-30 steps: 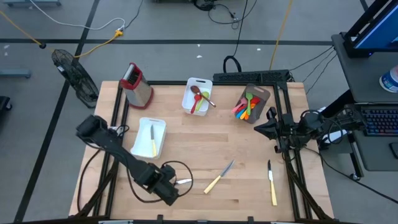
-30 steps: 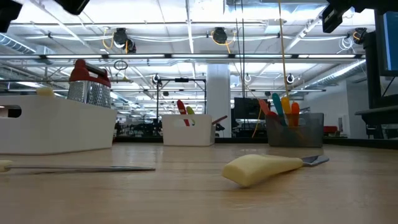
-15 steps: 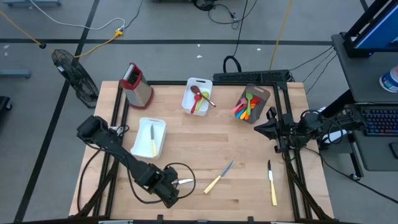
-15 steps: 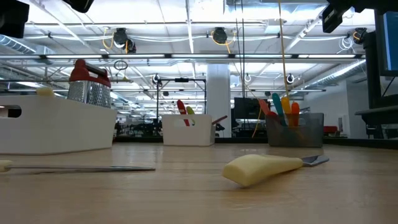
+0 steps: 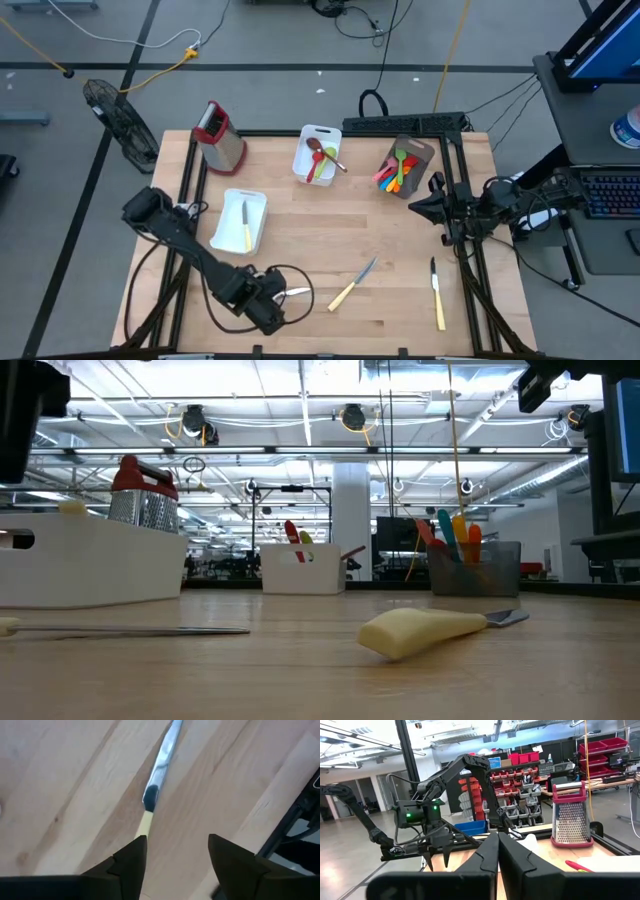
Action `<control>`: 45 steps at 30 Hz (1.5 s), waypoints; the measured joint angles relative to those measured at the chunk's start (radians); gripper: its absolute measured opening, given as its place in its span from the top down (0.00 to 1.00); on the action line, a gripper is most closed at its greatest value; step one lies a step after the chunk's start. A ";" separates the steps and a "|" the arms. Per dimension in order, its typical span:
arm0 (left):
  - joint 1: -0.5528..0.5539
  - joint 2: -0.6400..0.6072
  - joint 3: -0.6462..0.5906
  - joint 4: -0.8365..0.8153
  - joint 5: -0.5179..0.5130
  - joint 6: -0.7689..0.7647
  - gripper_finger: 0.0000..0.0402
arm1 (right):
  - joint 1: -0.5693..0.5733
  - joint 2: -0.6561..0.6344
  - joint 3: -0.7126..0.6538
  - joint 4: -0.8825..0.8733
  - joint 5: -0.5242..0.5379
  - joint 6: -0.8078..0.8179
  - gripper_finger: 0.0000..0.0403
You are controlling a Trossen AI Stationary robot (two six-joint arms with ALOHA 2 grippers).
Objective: Pick & Place Kitchen Items
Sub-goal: Put the yellow knife into the bottom white bin
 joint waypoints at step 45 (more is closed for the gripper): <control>-0.003 0.008 -0.307 0.337 0.068 0.322 0.44 | 0.000 0.000 0.000 -0.001 0.000 0.000 0.99</control>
